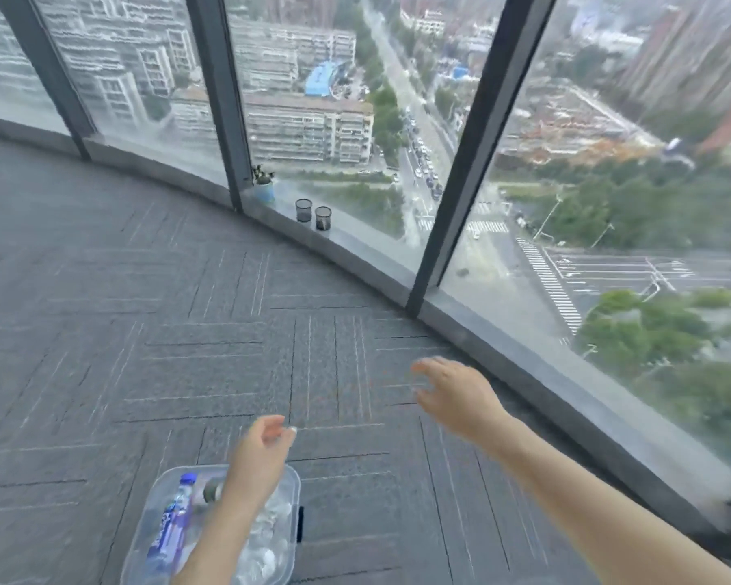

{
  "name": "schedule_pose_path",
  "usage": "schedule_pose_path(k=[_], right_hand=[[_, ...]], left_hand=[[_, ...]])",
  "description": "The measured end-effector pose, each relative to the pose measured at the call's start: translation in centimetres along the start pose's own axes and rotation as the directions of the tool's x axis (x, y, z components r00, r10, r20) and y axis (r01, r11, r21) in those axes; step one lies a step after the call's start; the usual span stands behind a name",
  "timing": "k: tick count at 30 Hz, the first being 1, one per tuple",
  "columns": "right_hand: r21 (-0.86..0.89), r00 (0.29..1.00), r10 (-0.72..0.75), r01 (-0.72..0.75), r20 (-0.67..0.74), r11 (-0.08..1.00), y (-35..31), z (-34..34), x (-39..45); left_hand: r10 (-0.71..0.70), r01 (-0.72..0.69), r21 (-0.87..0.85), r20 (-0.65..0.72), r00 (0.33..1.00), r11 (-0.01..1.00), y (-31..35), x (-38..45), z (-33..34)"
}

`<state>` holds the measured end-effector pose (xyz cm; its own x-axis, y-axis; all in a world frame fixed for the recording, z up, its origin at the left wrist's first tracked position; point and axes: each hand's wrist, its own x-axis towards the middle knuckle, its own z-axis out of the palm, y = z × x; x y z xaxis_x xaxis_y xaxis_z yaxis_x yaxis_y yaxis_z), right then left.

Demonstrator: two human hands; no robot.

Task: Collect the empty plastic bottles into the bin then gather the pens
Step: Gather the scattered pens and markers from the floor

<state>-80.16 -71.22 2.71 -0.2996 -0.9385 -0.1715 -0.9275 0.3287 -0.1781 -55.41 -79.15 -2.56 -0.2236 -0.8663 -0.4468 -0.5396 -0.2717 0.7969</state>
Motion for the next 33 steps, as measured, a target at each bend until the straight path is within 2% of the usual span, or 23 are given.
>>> schedule_pose_path(k=[6,12,17,21,27,33], right_hand=[[0.089,0.950,0.281,-0.271,-0.136,0.958,9.2,-2.6,-12.3],[0.182,0.842,0.509,-0.481,-0.176,0.858,15.6,-1.7,-29.2],[0.290,0.705,0.694,-0.640,-0.147,0.711,18.4,0.2,-43.8],[0.339,0.595,0.797,-0.731,-0.108,0.592,19.9,2.0,-52.5],[0.400,0.467,0.882,-0.798,-0.060,0.450,21.3,4.7,-60.3],[0.446,0.377,0.925,-0.836,0.043,0.320,24.6,7.7,-64.4]], left_hand=[[0.206,-0.229,0.086,0.217,0.954,0.970,5.3,-5.1,8.0],[0.315,-0.413,0.165,0.420,0.851,0.896,6.8,-15.8,17.7],[0.298,-0.504,0.178,0.626,0.721,0.845,5.2,-26.5,25.2],[0.267,-0.571,0.197,0.734,0.625,0.797,4.1,-32.7,29.7],[0.243,-0.663,0.221,0.810,0.533,0.715,3.2,-37.6,35.0],[0.181,-0.706,0.240,0.866,0.465,0.666,2.6,-40.1,41.0]])
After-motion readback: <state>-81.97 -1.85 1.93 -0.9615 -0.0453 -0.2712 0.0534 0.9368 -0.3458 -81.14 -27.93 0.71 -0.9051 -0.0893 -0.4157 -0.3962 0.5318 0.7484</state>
